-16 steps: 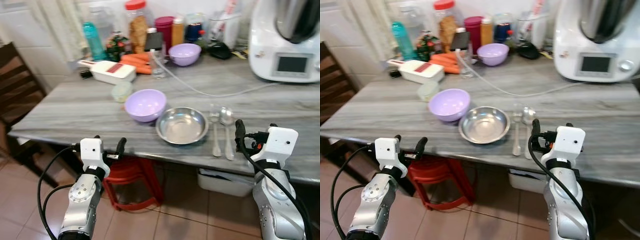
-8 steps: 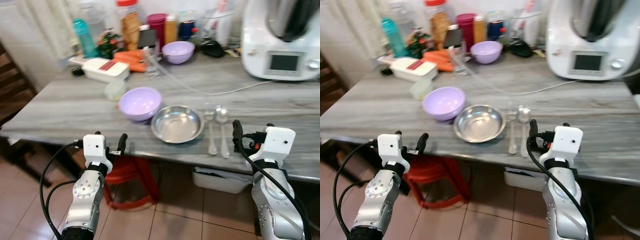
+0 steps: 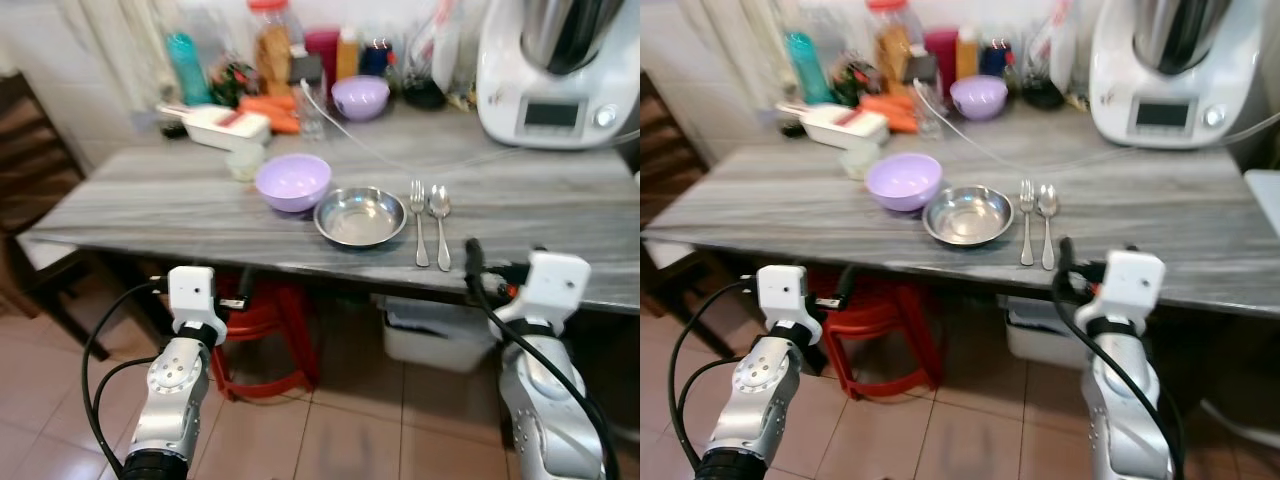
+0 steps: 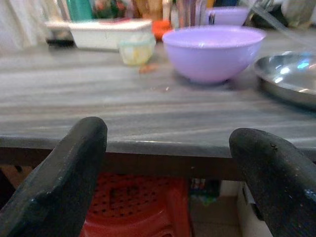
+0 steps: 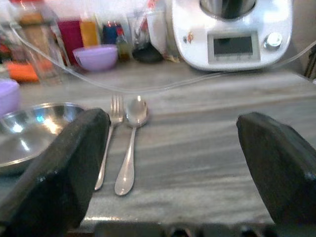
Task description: Setting the table
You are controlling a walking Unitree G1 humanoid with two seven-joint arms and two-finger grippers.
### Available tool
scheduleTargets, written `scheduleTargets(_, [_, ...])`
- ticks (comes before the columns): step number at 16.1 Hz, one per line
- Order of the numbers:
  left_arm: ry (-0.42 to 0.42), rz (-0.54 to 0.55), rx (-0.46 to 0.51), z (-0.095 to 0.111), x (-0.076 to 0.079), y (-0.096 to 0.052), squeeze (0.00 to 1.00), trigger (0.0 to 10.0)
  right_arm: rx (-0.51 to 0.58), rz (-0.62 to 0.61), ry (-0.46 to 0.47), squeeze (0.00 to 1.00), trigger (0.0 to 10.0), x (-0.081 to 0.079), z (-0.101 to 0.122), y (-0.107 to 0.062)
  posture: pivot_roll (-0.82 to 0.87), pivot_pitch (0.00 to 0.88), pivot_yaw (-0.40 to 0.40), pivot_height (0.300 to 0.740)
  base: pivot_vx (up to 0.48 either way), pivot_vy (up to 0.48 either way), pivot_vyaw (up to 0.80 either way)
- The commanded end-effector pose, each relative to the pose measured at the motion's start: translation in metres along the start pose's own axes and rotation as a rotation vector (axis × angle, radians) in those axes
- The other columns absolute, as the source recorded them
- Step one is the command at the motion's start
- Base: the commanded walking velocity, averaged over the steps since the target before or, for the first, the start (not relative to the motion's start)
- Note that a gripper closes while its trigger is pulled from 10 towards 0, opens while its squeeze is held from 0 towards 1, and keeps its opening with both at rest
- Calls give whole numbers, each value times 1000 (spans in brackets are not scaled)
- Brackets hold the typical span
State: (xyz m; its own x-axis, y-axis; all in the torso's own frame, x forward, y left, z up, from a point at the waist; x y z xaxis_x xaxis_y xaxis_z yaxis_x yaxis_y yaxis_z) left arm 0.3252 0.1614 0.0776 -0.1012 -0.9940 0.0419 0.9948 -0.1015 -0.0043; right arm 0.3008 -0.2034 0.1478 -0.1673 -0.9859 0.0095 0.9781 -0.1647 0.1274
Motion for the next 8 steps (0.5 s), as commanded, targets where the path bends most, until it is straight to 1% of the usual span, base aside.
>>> scheduleTargets(1, [9, 13, -15, -4, -5, -2, 0, 10000, -32, -5, 3, 0, 10000, -2, -6, 1, -138, 0, 131, 740, -296, 0, 0])
scheduleTargets(5, [15, 3, -13, -3, -4, -1, 0, 10000, -37, -18, -36, 0, 10000, -4, -11, 3, -136, 0, 137, 740, -298, 0, 0])
scheduleTargets(8, [16, -3, -11, -2, -3, 0, 0, 10000, -35, 16, -39, 0, 10000, -11, -12, 5, -136, 0, 141, 740, -296, 0, 0])
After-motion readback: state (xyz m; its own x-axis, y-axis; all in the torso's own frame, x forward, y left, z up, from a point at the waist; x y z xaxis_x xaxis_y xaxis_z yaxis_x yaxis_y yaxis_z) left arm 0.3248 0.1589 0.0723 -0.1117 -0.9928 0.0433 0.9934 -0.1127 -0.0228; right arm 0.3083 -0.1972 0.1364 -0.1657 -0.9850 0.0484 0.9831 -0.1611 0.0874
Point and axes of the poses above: a point about 5 cm out from each wrist's last joint towards the gripper, its own y axis pointing out of the wrist towards the gripper, its own z axis along the axis of the wrist's last joint, x = y × z, the point moved 3 cm from there along y, pointing out of the wrist towards the gripper, and after that the axes turned 1 degree about -y, right-handed, at the moved point
